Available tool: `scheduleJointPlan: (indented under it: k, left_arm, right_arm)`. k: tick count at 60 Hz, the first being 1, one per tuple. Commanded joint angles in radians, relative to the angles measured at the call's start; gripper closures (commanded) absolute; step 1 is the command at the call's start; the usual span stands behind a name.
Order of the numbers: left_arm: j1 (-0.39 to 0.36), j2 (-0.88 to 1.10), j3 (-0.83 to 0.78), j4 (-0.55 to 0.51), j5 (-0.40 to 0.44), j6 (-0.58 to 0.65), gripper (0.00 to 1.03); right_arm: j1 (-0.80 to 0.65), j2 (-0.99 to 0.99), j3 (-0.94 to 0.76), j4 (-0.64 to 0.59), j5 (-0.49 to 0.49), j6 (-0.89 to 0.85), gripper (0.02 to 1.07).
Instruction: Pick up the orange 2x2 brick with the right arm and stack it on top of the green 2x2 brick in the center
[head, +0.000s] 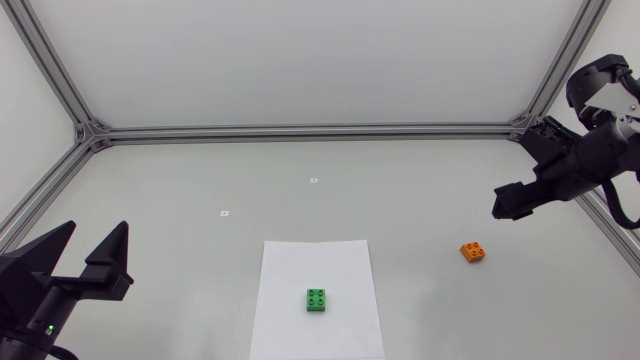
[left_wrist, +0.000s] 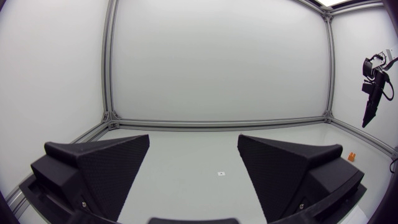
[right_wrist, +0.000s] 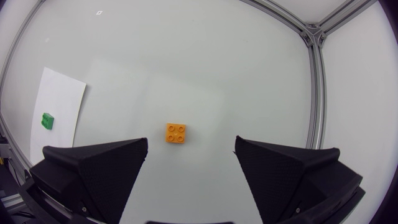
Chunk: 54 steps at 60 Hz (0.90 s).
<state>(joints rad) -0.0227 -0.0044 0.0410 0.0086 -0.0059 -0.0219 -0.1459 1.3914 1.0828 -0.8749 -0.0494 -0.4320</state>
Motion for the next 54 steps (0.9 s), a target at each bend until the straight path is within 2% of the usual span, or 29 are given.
scheduleJointPlan:
  k: [1,25,54]
  left_arm:
    - [0.003,-0.008,-0.041,-0.013,0.004,0.013,0.04]
    - [0.003,-0.008,-0.041,-0.015,0.004,0.013,0.04]
    - [0.003,-0.008,-0.041,-0.015,0.006,0.013,0.04]
  right_arm:
    - [-0.006,0.057,0.026,-0.027,-0.006,-0.030,0.07]
    - [0.000,0.215,0.035,-0.045,-0.013,-0.008,0.07]
    - [0.006,0.356,-0.014,0.048,-0.035,0.038,0.07]
